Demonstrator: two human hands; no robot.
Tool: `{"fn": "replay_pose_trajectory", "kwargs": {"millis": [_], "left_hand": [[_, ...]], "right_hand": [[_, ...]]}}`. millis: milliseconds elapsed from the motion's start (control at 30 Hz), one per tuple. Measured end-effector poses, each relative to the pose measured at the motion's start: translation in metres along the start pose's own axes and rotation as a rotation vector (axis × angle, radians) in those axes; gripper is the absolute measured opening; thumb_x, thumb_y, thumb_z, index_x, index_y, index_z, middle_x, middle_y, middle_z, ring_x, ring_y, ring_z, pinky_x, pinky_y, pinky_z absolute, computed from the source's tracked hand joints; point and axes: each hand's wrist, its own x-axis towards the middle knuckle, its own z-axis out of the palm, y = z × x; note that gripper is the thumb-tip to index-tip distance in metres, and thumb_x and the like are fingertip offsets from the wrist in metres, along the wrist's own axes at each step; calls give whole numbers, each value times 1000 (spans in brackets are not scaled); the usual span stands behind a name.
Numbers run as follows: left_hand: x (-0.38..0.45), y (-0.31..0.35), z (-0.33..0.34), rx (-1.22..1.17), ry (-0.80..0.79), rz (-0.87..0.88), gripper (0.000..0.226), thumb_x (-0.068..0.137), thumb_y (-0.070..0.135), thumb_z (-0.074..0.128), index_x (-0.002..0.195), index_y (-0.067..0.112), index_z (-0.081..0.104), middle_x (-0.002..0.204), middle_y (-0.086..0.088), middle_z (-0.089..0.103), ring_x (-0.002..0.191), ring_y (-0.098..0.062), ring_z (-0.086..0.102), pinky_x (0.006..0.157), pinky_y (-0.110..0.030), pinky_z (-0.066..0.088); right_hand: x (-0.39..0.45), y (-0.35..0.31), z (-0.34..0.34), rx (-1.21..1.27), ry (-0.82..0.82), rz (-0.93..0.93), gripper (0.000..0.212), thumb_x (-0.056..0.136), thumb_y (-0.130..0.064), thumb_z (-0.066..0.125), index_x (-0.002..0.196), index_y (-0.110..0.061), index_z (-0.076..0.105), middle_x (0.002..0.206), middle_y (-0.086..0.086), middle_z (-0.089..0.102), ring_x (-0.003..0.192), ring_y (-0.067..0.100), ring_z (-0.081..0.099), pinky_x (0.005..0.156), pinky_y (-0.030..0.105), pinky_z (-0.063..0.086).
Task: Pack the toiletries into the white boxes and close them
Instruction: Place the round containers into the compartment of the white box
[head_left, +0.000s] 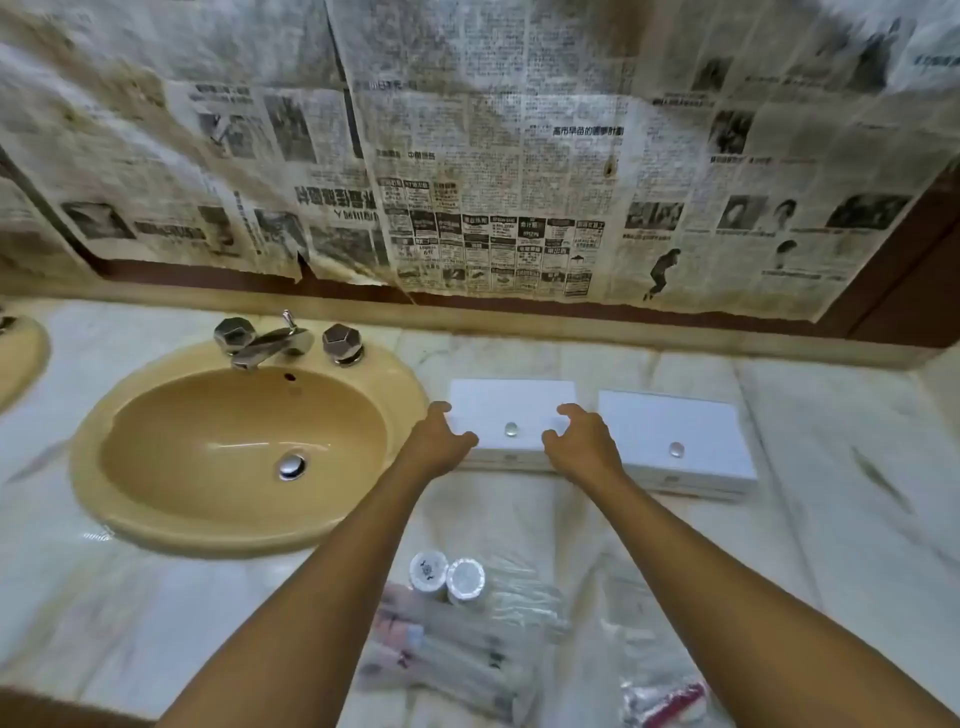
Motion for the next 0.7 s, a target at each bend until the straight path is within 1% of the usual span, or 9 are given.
{"fn": "replay_pose_trajectory", "kwargs": {"millis": [67, 133, 233, 367, 400, 567, 700], "left_hand": [[2, -3, 1, -32, -18, 11, 65, 90, 27, 62, 145, 15, 30, 137, -13, 49, 107, -24, 52, 82, -27, 41], [5, -8, 2, -59, -30, 25, 64, 90, 30, 63, 144, 18, 32, 140, -11, 47, 116, -25, 51, 86, -28, 40], [3, -14, 2, -56, -53, 49, 61, 91, 31, 62, 143, 19, 33, 142, -9, 45, 120, -24, 48, 87, -27, 39], [-5, -23, -2, -38, -71, 88, 58, 92, 31, 61, 142, 20, 35, 141, -5, 45, 107, -17, 47, 86, -27, 40], [-8, -26, -4, -37, -76, 97, 58, 92, 31, 60, 142, 20, 35, 141, -4, 46, 106, -16, 48, 85, -27, 40], [-27, -44, -11, -12, -118, 108, 57, 91, 33, 61, 142, 24, 36, 143, -1, 45, 119, -17, 48, 87, -26, 38], [-43, -58, -14, -8, -142, 108, 55, 90, 35, 62, 140, 27, 39, 139, 0, 49, 105, -12, 49, 86, -28, 42]], "right_hand": [[1, 0, 4, -9, 6, 11, 50, 93, -25, 49, 141, -19, 40, 141, 12, 42, 120, 30, 51, 97, 35, 42], [0, 1, 8, 14, 12, 21, 50, 93, -24, 50, 142, -17, 39, 143, 11, 40, 124, 30, 48, 99, 35, 40], [-2, 1, 14, 38, 30, 30, 51, 93, -23, 50, 142, -16, 40, 144, 11, 39, 125, 29, 46, 100, 34, 39], [-11, 2, 23, 58, 64, 15, 51, 92, -23, 50, 142, -17, 40, 145, 10, 37, 125, 29, 45, 99, 37, 42], [-14, 2, 26, 63, 71, 15, 51, 93, -23, 50, 142, -17, 39, 146, 10, 35, 127, 28, 43, 98, 36, 42], [-41, 13, 42, 120, 109, 36, 50, 93, -23, 51, 142, -22, 39, 151, 3, 30, 133, 23, 38, 97, 33, 39], [-65, 22, 51, 140, 134, 42, 49, 93, -25, 52, 140, -25, 41, 153, 0, 27, 136, 20, 33, 102, 33, 37]]}}
